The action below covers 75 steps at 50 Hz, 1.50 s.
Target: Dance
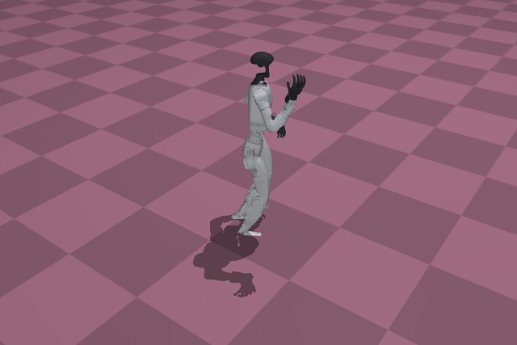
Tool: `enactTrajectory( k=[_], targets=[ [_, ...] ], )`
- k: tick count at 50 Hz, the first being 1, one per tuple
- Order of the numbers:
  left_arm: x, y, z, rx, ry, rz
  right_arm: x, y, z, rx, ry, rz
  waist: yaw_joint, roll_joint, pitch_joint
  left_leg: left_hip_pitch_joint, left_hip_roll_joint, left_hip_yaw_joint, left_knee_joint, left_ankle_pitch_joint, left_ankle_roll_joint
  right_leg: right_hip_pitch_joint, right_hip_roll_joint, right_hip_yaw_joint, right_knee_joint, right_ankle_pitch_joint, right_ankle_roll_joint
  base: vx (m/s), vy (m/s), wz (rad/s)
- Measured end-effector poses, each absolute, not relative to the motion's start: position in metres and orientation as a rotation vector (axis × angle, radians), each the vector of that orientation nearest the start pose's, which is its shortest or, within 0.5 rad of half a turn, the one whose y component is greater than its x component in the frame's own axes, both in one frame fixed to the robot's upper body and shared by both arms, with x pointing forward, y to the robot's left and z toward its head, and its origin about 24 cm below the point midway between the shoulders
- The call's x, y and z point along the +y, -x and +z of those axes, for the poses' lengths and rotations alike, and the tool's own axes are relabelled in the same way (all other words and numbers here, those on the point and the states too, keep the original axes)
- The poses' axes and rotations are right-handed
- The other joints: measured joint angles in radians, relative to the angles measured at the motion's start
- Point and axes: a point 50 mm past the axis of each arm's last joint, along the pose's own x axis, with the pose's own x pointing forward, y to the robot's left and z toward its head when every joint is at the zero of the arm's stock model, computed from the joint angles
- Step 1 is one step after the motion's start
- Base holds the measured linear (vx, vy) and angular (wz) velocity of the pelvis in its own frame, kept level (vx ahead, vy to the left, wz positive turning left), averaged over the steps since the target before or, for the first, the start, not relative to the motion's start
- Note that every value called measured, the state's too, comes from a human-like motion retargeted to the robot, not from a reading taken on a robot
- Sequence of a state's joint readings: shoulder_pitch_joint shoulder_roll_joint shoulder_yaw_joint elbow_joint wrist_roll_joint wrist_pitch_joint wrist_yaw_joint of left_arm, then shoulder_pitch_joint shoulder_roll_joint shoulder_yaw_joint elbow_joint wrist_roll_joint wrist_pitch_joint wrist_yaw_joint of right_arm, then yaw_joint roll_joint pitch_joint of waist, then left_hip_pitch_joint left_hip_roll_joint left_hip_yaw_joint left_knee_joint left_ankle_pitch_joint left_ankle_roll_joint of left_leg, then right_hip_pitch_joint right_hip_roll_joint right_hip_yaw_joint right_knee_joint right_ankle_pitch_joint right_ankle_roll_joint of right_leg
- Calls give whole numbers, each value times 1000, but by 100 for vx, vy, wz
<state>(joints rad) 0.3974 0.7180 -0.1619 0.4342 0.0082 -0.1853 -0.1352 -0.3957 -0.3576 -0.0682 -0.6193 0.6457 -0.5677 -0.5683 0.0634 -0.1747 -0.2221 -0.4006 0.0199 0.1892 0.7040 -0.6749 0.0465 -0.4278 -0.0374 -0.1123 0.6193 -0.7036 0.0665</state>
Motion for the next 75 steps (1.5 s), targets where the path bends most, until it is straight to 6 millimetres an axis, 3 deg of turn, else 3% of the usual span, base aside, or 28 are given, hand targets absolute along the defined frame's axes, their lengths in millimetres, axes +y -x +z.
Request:
enactTrajectory(
  k=[3,6,10,13,15,17,21,23,25,27,29,32,35,38,40,43,45,47,49,54,58,60,62,66,68,71,73,75],
  targets=[
    [292,-125,-56,632,-535,-172,-207,-213,228,-1013,-645,-222,-27,26,-6,40,8,10,-65,20,-2,28,14,1,-47,20,4,0,-9,-28],
    [276,-142,-53,545,-428,-122,-209,-226,144,-590,-502,-312,-42,45,0,86,5,18,-135,52,-13,57,16,-1,-87,40,4,-2,-4,-13],
    [261,-154,-54,497,-351,-74,-206,-203,28,-27,-314,-369,-43,58,24,112,4,25,-154,71,-25,65,10,0,-71,45,-2,-7,-2,-6],
    [255,-147,-66,550,-351,-77,-199,-187,-14,180,-185,-323,-40,63,32,120,-2,28,-166,77,-25,59,6,2,-56,43,-2,-7,0,-4],
    [253,-133,-79,633,-377,-107,-194,-193,-12,168,-122,-268,-39,63,36,121,-6,32,-175,83,-23,54,0,2,-50,45,1,-7,2,-3],
    [255,-115,-90,728,-419,-161,-188,-216,18,12,-83,-204,-38,60,39,115,-12,37,-173,87,-19,43,-7,4,-40,45,6,-7,4,-3],
    [263,-87,-101,855,-486,-255,-179,-248,127,-487,-9,-113,-32,52,51,74,-23,48,-128,82,-3,-5,-26,16,14,36,10,-9,7,-5],
    [265,-83,-100,869,-495,-268,-175,-246,175,-712,22,-104,-27,47,63,39,-29,54,-85,71,10,-44,-38,28,63,25,9,-13,10,-6],
    [264,-87,-97,843,-479,-251,-174,-239,204,-855,45,-114,-28,43,80,-3,-37,63,-37,58,20,-95,-53,41,126,9,8,-17,12,-7],
    [262,-102,-89,766,-440,-200,-175,-234,207,-872,64,-126,-44,39,100,-47,-47,76,10,38,34,-156,-73,53,205,-12,10,-21,12,-2],
    [257,-129,-73,632,-378,-128,-180,-232,188,-773,78,-129,-80,35,120,-87,-59,89,57,15,51,-222,-98,61,308,-27,16,-25,12,8],
    [255,-175,-33,376,-269,-1,-193,-225,133,-491,70,-130,-143,29,150,-149,-67,103,139,-2,70,-306,-163,38,529,-53,-2,-28,10,8],
    [264,-211,21,116,-205,118,-210,-199,71,-172,0,-121,-204,23,169,-212,-86,83,208,-6,87,-349,-216,51,777,-71,-35,-30,6,42],
    [272,-223,56,-31,-188,187,-221,-166,34,38,-77,-94,-226,-3,152,-257,-132,62,192,55,84,-290,-255,76,900,-38,-42,-32,0,49],
    [275,-221,60,-56,-169,216,-224,-154,29,77,-83,-73,-211,-29,138,-277,-163,57,161,110,74,-197,-275,76,867,-20,-30,-34,-7,36],
    [280,-207,45,7,-134,222,-223,-164,45,-7,-19,-47,-137,-59,138,-309,-160,56,150,166,58,-50,-255,44,640,-87,-31,-36,-12,2],
    [282,-194,27,91,-118,206,-223,-181,66,-122,49,-48,-53,-32,141,-377,-87,33,194,209,26,-14,-180,-3,457,-145,-74,-41,-14,-74],
    [282,-177,2,212,-100,182,-225,-201,92,-260,104,-71,34,14,142,-493,-21,-70,258,350,-94,-12,-96,-53,338,-143,-108,-41,-15,-111],
    [283,-154,-24,354,-86,167,-227,-218,119,-393,133,-106,95,47,143,-569,35,-106,359,375,-142,-23,-34,-73,280,-136,-126,-36,-11,-80],
    [293,-77,-74,711,-31,211,-222,-245,176,-637,97,-154,182,95,142,-568,174,-83,678,311,-129,-27,62,-81,207,-100,-131,-24,-4,-51],
    [300,-28,-91,887,15,290,-213,-250,186,-679,36,-142,177,109,125,-398,236,-57,720,201,-84,1,91,-77,136,-68,-122,-12,4,-27],
    [299,-23,-95,902,38,324,-211,-247,169,-617,26,-143,153,116,111,-274,237,-30,611,128,-68,19,92,-74,97,-50,-114,-7,11,-6],
    [296,-39,-95,848,54,338,-213,-241,129,-459,51,-158,113,111,98,-148,189,10,424,62,-57,26,57,-76,89,-42,-101,-7,16,28],
    [277,-128,-64,518,116,294,-224,-201,17,34,185,-160,-3,11,111,80,-64,64,-20,65,-17,-36,-163,-51,279,-95,-73,-12,20,82],
    [260,-182,-25,272,176,229,-229,-160,-35,309,259,-120,-56,-30,137,141,-152,61,-120,70,2,-94,-260,-33,452,-90,-74,-18,23,62],
    [223,-244,63,-134,236,54,-241,-95,-80,636,329,-25,-142,-77,194,219,-254,21,-224,82,35,-228,-362,57,770,-1,-83,-19,25,49],
    [196,-261,129,-389,225,-79,-252,-63,-92,784,325,25,-190,-116,209,336,-337,-29,-490,200,62,-372,-390,167,940,71,-74,-17,25,32],
    [177,-261,168,-551,215,-191,-259,-33,-99,908,315,53,-228,-144,216,382,-364,-41,-562,249,61,-429,-406,221,1034,103,-75,-16,13,11]
  ],
)
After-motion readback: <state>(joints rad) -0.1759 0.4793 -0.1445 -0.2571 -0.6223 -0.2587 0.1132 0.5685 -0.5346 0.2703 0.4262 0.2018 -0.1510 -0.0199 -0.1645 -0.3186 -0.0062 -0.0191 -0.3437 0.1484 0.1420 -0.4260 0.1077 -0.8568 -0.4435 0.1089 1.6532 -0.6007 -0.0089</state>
